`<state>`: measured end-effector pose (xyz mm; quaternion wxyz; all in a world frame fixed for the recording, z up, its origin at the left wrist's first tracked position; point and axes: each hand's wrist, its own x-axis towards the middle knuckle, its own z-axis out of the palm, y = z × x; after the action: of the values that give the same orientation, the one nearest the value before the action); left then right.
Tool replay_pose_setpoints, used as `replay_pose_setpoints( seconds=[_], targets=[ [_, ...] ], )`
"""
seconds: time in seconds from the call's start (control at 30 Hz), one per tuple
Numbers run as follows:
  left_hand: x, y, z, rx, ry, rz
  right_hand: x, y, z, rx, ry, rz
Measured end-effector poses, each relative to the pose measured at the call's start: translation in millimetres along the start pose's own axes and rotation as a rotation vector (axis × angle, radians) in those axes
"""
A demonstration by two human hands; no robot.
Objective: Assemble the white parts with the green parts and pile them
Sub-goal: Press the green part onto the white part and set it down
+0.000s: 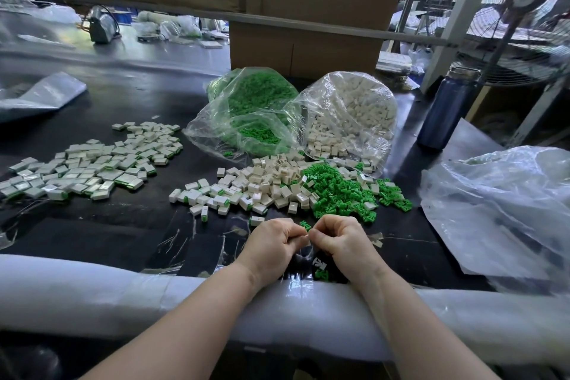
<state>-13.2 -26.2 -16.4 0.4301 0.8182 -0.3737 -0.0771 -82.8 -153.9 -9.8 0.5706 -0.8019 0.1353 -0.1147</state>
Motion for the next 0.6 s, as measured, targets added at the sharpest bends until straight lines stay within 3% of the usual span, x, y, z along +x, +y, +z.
replay_pose_setpoints(
  seconds=[0.17, 0.4, 0.6],
  targets=[
    [1.6, 0.9, 0.6, -0.131, 0.077, -0.034, 2.2, 1.1, 3.5, 0.06, 0.113, -0.026],
    [6.6, -1.4, 0.8, -0.214, 0.044, -0.052, 6.9, -2.1, 3.8, 0.109, 0.222, 0.005],
    [15.1, -4.2, 0.8, -0.122, 0.067, -0.059, 13.3, -5.4, 1.7, 0.06, 0.225, 0.011]
  ],
)
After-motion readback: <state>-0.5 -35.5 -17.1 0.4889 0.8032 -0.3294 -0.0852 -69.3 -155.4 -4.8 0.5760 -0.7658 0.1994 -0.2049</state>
